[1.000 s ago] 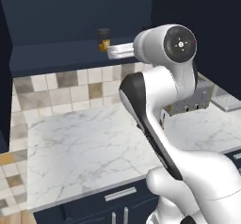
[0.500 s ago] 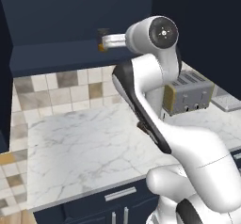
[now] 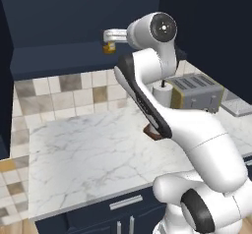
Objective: Collect the turmeric, mayonnaise, and shaker from the cabinet and place them next to the stove.
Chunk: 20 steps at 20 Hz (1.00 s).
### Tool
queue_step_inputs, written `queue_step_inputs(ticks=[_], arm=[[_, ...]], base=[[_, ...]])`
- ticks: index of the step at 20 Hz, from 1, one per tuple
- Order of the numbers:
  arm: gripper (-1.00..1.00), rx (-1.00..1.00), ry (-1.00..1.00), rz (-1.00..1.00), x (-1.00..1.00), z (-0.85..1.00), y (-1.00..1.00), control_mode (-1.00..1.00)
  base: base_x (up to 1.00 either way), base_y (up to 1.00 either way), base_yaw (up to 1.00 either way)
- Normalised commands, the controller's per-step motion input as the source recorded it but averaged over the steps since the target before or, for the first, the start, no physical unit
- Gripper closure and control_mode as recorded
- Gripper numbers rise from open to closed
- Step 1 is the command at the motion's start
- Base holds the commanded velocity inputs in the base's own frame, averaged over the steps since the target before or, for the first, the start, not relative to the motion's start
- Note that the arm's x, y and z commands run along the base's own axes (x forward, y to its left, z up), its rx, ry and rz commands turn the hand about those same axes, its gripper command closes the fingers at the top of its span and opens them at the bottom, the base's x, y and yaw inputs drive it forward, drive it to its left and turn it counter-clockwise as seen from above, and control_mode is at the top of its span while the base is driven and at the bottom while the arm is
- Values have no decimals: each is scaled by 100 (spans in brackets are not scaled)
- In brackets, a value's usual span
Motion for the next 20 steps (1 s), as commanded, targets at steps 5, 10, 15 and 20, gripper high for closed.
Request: queue_step_inputs(ticks=[5,10,15,20], arm=[[-100,-4,0,0,42,0,7,-100],[-100,-4,0,0,39,0,18,-100],[-100,0,2,0,44,0,6,-100],[-100,0,0,0,37,0,-1,-100]], base=[[0,0,0],[0,0,0],[0,0,0],[0,0,0]])
